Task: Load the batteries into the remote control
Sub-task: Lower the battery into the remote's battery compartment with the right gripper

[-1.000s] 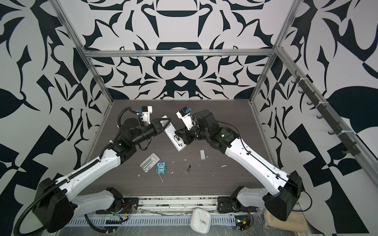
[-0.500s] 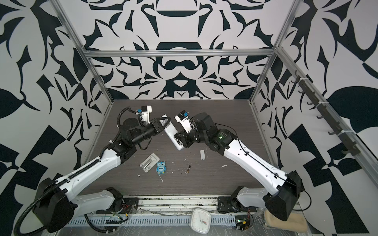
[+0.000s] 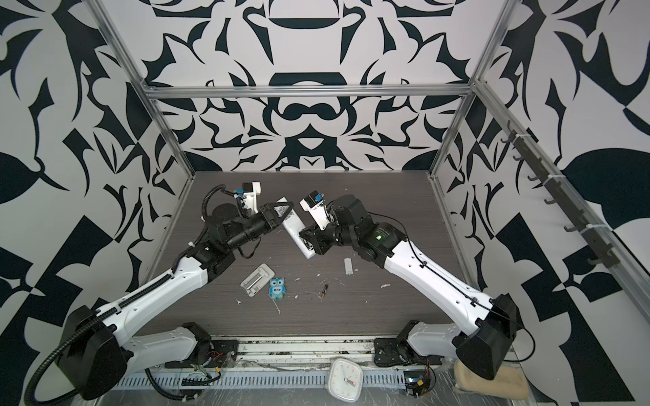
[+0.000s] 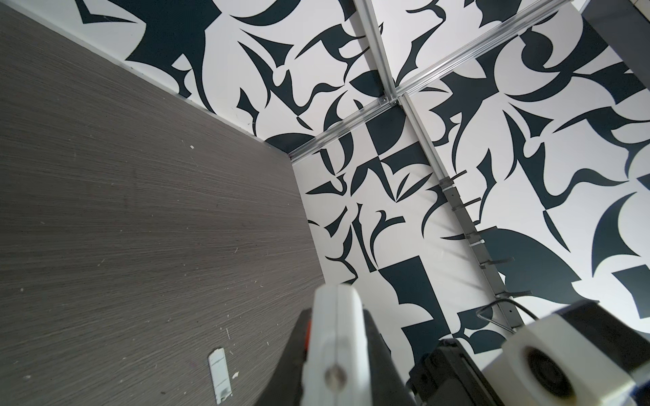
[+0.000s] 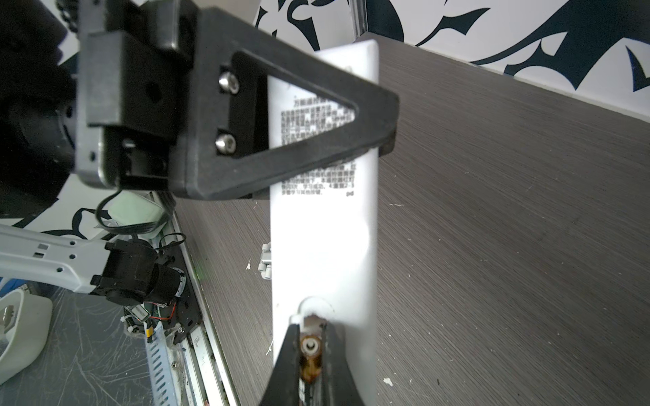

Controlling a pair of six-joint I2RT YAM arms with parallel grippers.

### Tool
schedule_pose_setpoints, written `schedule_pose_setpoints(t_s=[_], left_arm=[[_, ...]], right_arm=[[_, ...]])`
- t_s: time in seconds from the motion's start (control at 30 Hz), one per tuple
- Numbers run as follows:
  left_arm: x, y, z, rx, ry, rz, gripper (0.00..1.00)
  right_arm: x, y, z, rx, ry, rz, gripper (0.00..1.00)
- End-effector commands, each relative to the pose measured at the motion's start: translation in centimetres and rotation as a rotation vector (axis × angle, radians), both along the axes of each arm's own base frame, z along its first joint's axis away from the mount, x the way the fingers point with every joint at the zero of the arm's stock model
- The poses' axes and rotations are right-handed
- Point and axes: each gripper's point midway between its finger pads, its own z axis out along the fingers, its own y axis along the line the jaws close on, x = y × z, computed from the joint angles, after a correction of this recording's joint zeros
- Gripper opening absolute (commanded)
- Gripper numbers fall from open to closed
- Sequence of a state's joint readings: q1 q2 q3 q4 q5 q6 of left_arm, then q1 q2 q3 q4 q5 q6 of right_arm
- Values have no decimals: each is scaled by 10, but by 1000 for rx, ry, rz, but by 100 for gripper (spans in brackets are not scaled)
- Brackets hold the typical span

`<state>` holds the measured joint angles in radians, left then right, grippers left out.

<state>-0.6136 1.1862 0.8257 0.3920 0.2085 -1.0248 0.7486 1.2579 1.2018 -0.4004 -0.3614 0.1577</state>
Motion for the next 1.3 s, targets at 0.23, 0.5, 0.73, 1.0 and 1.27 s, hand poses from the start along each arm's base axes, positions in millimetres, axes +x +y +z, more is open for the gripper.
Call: schedule_pose_setpoints(t_s=[0.23, 0.5, 0.73, 1.0, 1.27], left_arm=[[-1, 1, 23, -71, -58, 4, 0], [-1, 1, 22, -67, -56, 4, 0], [0, -1, 20, -60, -53, -2, 0], [-2, -2, 19, -40, -54, -14, 0], [-9, -3, 13, -9, -34, -49, 0]], right_arm=[[-7, 2, 5, -3, -2, 22, 17], [-8, -1, 7, -2, -2, 13, 25], [-10, -5, 12, 1, -11, 1, 34], [-11, -11, 18, -3, -24, -16, 46], [-18, -25, 31, -35, -78, -17, 47]])
